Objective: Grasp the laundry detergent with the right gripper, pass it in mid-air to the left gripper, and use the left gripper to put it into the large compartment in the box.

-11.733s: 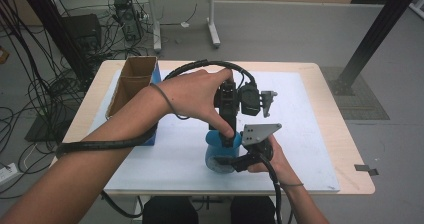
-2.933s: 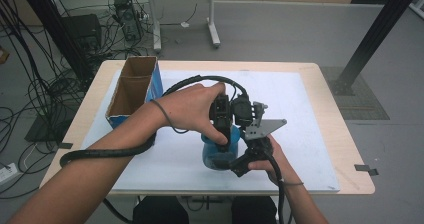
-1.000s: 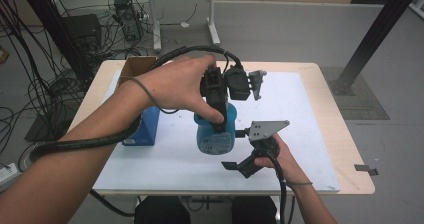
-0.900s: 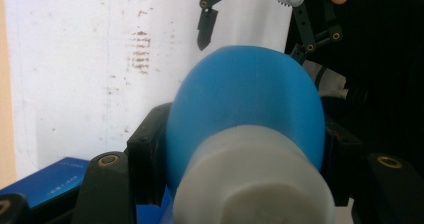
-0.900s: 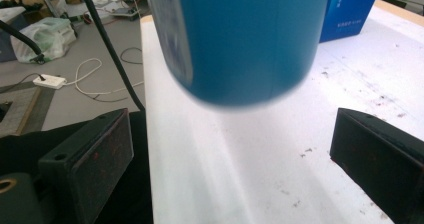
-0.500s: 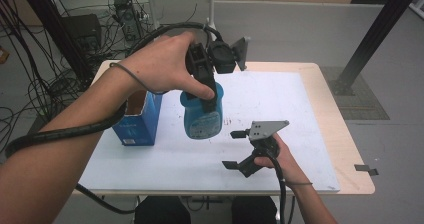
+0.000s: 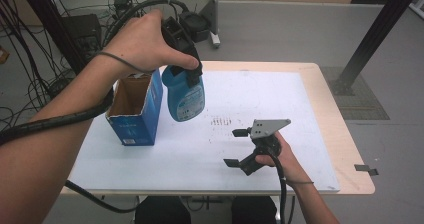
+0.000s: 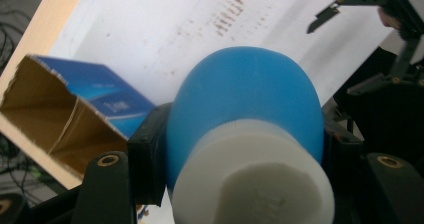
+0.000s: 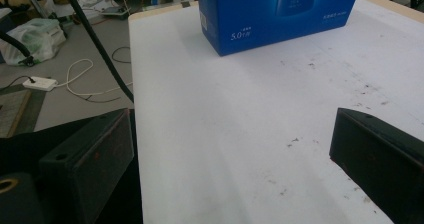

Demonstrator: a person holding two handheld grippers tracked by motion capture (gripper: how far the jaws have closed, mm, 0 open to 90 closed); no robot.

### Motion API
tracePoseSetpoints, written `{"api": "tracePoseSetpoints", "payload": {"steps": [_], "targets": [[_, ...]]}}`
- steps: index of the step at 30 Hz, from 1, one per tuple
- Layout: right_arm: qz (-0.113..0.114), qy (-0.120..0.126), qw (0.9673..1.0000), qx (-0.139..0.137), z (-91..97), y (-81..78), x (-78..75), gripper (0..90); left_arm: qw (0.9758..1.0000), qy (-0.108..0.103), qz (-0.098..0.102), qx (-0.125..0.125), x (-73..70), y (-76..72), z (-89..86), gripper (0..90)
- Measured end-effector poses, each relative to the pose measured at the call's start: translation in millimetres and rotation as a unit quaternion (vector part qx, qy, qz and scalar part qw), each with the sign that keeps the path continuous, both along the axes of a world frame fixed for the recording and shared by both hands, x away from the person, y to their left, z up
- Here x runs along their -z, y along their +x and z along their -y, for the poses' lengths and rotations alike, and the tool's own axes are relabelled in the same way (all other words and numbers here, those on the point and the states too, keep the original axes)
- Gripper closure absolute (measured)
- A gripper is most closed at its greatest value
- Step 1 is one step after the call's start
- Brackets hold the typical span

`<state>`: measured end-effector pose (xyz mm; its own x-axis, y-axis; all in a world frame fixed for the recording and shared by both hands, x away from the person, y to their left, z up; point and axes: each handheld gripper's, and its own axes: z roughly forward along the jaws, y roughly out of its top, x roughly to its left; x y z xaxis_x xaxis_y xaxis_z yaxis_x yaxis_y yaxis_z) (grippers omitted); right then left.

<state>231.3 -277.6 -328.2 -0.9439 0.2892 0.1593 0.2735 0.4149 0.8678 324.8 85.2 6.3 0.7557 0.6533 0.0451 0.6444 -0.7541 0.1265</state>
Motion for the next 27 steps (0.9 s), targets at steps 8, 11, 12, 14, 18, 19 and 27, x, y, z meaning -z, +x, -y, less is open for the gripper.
{"api": "tracePoseSetpoints", "payload": {"steps": [8,11,12,14,18,19,27], "targets": [[0.001,0.0,1.0,0.005,0.9,-2.0,-0.6,3.8,0.9963,-0.011,0.004,-0.085,-4.9,14.9,-23.5,37.5],[0.003,0.0,1.0,0.008,2.2,-2.6,-1.0,3.8,0.9935,-0.007,0.006,-0.114,-3.9,20.8,-30.7,37.5],[0.003,0.001,1.0,0.009,3.2,-2.6,-1.0,3.8,0.9921,-0.006,0.006,-0.125,-3.5,22.8,-33.1,37.5],[0.003,0.002,0.9999,0.012,4.7,-2.9,-1.4,3.8,0.9887,-0.009,0.013,-0.149,-2.2,25.0,-39.3,37.5],[0.004,0.001,0.9999,0.015,5.9,-3.2,-2.0,3.8,0.9826,-0.009,0.02,-0.185,-3.0,32.2,-53.7,37.5],[0.004,0.001,0.9999,0.016,6.3,-3.2,-1.9,3.8,0.9823,-0.008,0.021,-0.186,-3.2,33.4,-56.2,37.5],[0.005,0.003,0.9998,0.02,7.1,-4.6,-1.3,3.8,0.969,-0.026,0.013,-0.245,-4.5,51.5,-95.1,37.6]]}}
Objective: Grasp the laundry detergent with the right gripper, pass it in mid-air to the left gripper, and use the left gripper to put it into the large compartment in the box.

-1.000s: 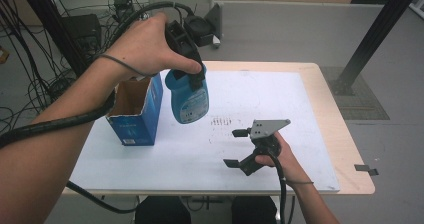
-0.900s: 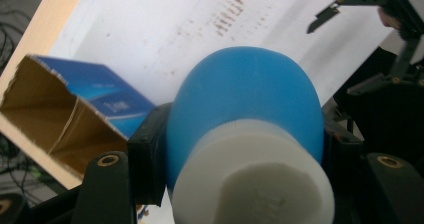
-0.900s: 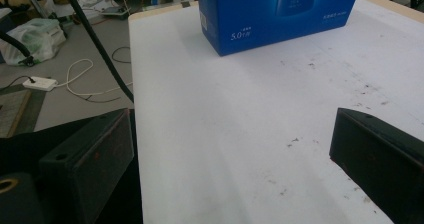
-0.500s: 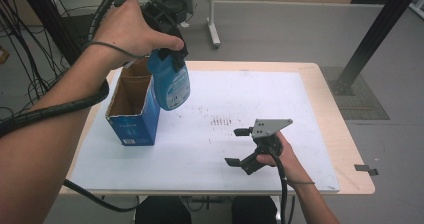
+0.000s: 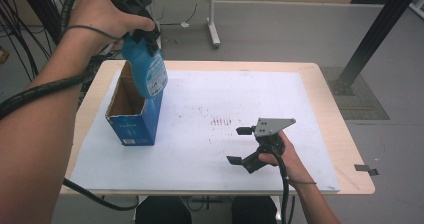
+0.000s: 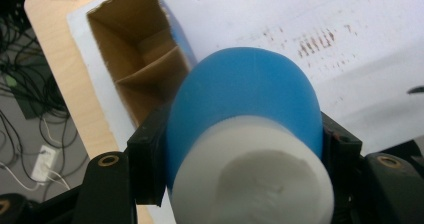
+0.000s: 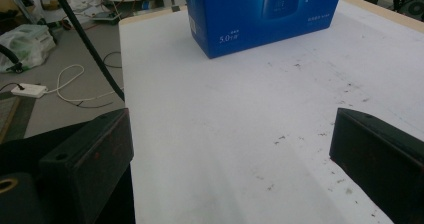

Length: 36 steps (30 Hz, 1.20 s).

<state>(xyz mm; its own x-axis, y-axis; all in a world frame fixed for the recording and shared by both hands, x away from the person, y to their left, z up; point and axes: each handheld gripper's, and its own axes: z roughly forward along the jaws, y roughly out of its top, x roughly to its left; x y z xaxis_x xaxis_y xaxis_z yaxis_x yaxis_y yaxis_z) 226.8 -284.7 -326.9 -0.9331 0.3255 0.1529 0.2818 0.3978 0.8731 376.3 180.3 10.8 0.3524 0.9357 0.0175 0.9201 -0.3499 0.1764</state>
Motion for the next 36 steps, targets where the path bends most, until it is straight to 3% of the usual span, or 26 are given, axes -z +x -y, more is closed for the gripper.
{"api": "tracePoseSetpoints", "payload": {"steps": [7,11,13,19,24,29,32,36], "targets": [[-0.002,0.003,1.0,0.006,1.8,-1.3,0.8,3.8,0.9979,0.011,-0.006,-0.064,3.5,11.5,-22.2,37.7],[-0.002,0.003,1.0,0.009,3.0,-1.9,1.8,3.8,0.9941,0.002,-0.014,-0.108,8.8,16.9,-41.3,37.7],[-0.003,0.002,0.9999,0.011,3.2,-2.0,2.5,3.8,0.992,0.01,-0.013,-0.125,10.9,18.0,-46.4,37.7],[-0.005,0.002,0.9999,0.013,2.9,-2.1,3.6,3.9,0.9882,0.037,-0.005,-0.149,12.4,18.5,-44.9,37.7],[-0.003,0.001,0.9999,0.016,1.7,-2.5,2.6,3.9,0.984,0.017,-0.01,-0.177,13.3,20.0,-54.7,37.7],[-0.003,0.0,0.9998,0.018,3.3,-3.6,1.2,3.9,0.9829,0.024,-0.011,-0.182,13.9,21.5,-53.8,37.7],[-0.002,0.0,0.9998,0.02,3.8,-3.9,0.5,3.9,0.9809,0.013,-0.015,-0.193,15.3,22.1,-57.9,37.7],[-0.002,0.0,0.9998,0.019,3.3,-4.0,0.2,3.9,0.981,0.011,-0.019,-0.193,18.9,24.1,-58.5,37.7]]}}
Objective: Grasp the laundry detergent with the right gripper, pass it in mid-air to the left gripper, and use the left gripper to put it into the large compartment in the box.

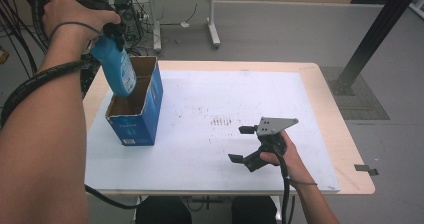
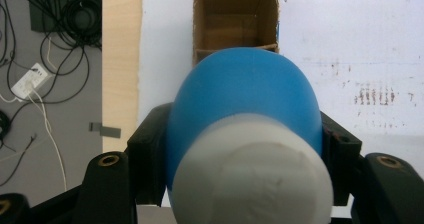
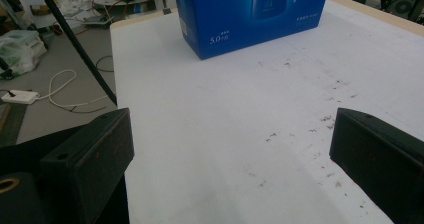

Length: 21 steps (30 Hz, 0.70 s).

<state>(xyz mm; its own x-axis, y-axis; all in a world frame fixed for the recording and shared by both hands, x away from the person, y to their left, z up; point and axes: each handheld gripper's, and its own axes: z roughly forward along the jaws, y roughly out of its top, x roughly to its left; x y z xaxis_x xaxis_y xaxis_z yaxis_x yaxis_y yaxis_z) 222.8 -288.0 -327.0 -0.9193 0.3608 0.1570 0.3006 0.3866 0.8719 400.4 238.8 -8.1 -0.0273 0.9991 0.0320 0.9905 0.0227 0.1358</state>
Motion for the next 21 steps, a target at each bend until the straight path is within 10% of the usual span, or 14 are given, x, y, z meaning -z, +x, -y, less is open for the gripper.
{"api": "tracePoseSetpoints", "payload": {"steps": [21], "targets": [[-0.006,0.004,0.9999,-0.007,-1.1,1.4,4.1,4.0,0.9997,0.002,-0.026,0.001,46.7,6.6,-0.6,37.7]]}}
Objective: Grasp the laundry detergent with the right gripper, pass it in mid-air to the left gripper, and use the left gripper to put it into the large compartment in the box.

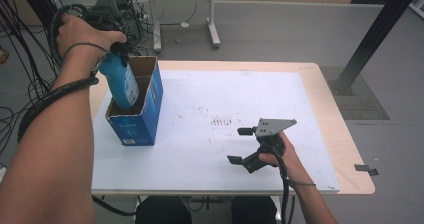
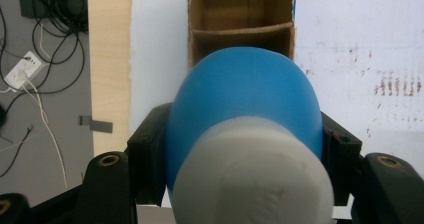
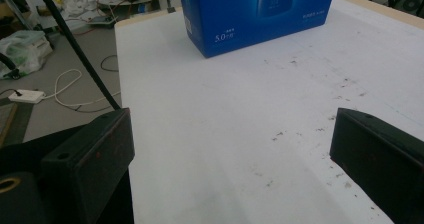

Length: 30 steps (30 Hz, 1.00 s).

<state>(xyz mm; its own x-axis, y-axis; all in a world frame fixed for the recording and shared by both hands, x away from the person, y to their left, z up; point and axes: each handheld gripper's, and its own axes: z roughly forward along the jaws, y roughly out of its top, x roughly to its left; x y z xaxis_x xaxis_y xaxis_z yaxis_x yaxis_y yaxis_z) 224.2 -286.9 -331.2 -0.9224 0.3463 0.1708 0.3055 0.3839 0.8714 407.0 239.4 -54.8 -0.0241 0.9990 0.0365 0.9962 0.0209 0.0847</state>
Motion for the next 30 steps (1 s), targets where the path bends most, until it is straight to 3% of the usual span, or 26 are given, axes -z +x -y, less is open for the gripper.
{"api": "tracePoseSetpoints", "payload": {"steps": [30], "targets": [[-0.008,-0.004,1.0,0.0,-0.9,1.9,6.5,4.0,0.9994,-0.008,-0.033,0.01,77.7,6.9,-2.1,37.8]]}}
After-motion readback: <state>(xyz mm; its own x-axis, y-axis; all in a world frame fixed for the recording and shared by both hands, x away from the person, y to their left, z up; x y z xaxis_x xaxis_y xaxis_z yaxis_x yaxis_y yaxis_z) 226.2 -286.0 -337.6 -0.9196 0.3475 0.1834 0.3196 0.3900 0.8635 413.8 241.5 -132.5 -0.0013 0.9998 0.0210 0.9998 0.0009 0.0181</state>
